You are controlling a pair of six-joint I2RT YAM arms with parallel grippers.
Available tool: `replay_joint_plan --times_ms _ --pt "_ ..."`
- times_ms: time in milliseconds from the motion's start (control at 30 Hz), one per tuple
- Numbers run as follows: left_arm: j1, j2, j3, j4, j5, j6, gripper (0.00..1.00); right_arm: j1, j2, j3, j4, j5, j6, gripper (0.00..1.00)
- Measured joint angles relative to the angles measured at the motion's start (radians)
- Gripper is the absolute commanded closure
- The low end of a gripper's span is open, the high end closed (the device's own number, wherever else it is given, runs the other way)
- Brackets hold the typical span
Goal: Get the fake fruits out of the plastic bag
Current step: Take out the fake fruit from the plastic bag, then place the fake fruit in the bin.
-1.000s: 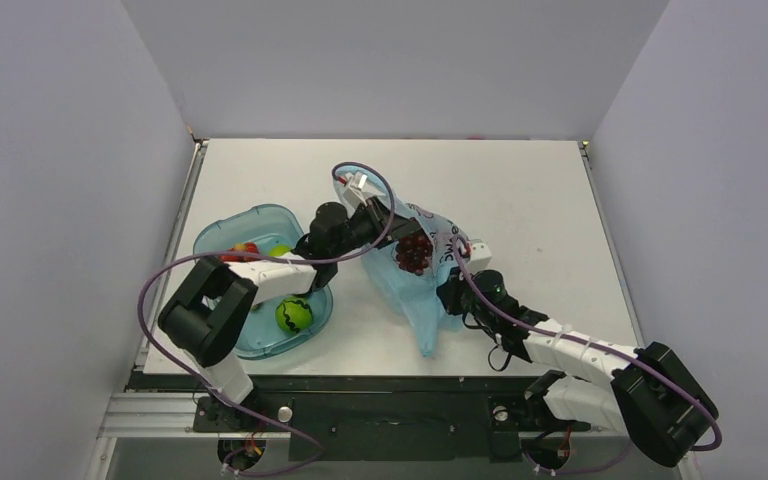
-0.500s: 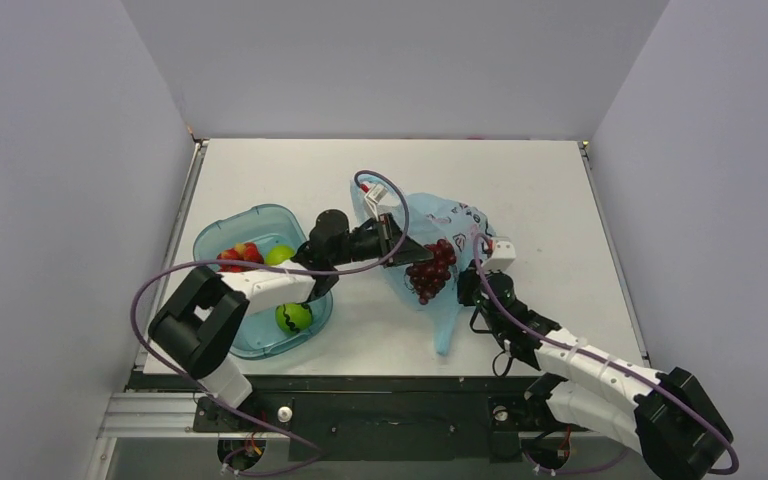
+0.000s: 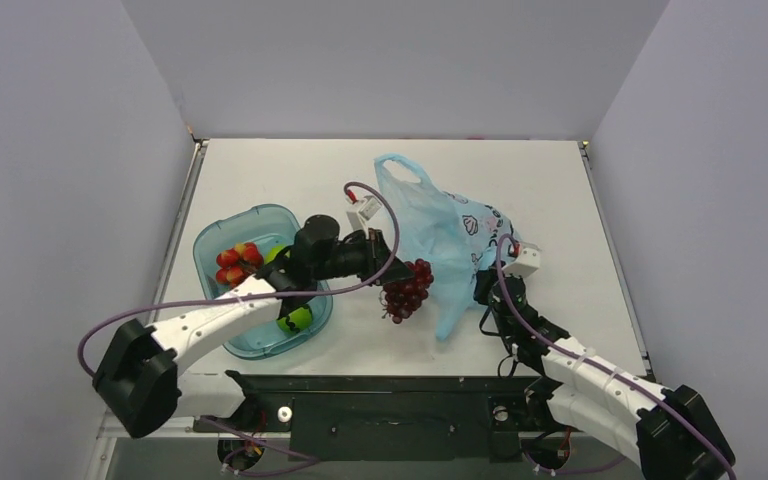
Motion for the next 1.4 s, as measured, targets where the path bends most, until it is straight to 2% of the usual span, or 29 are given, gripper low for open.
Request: replay_joint_plan --times_ms 133,333,433,567,867,900,1000,1167,1233,1267,1400 --pt "0.012 -0.192 -0.015 -0.136 -0.212 0.056 1.00 -0.005 -0.042 -0.010 0.006 0.004 0.012 1.00" --pt "0.019 -0.496 -0.013 -0.300 -0.616 0.163 1.00 0.003 -0.259 -0.107 0.054 -0.002 0.008 1.00" --pt "0.019 -0.562 -0.013 -0.404 -0.783 0.201 1.00 0.002 -0.312 -0.119 0.057 0.013 0.008 1.00" --pt "0.020 -0.583 -0.013 -0.558 -0.977 0.234 1.00 0.001 -0.278 -0.118 0.065 0.013 0.008 1.00" --pt "0.023 -0.646 -0.013 -0.831 -1.212 0.190 1.00 -0.005 -0.188 -0.112 0.052 0.002 0.008 1.00" --pt "0.023 -0.651 -0.013 -0.853 -1.227 0.182 0.98 -0.005 -0.185 -0.109 0.053 0.000 0.008 1.00" --pt "0.024 -0.658 -0.013 -0.920 -1.268 0.166 0.82 -0.005 -0.166 -0.097 0.052 -0.008 0.007 1.00" --pt "0.024 -0.686 -0.039 -0.988 -1.315 0.158 0.72 -0.006 -0.159 -0.086 0.047 -0.017 0.007 1.00" --pt "0.024 -0.716 -0.057 -1.003 -1.330 0.158 0.63 -0.008 -0.159 -0.086 0.045 -0.018 0.007 1.00" --pt "0.024 -0.733 -0.064 -1.005 -1.341 0.156 0.56 -0.010 -0.159 -0.086 0.046 -0.019 0.007 1.00" --pt "0.024 -0.789 -0.071 -1.012 -1.379 0.159 0.41 -0.012 -0.151 -0.086 0.046 -0.025 0.007 1.00"
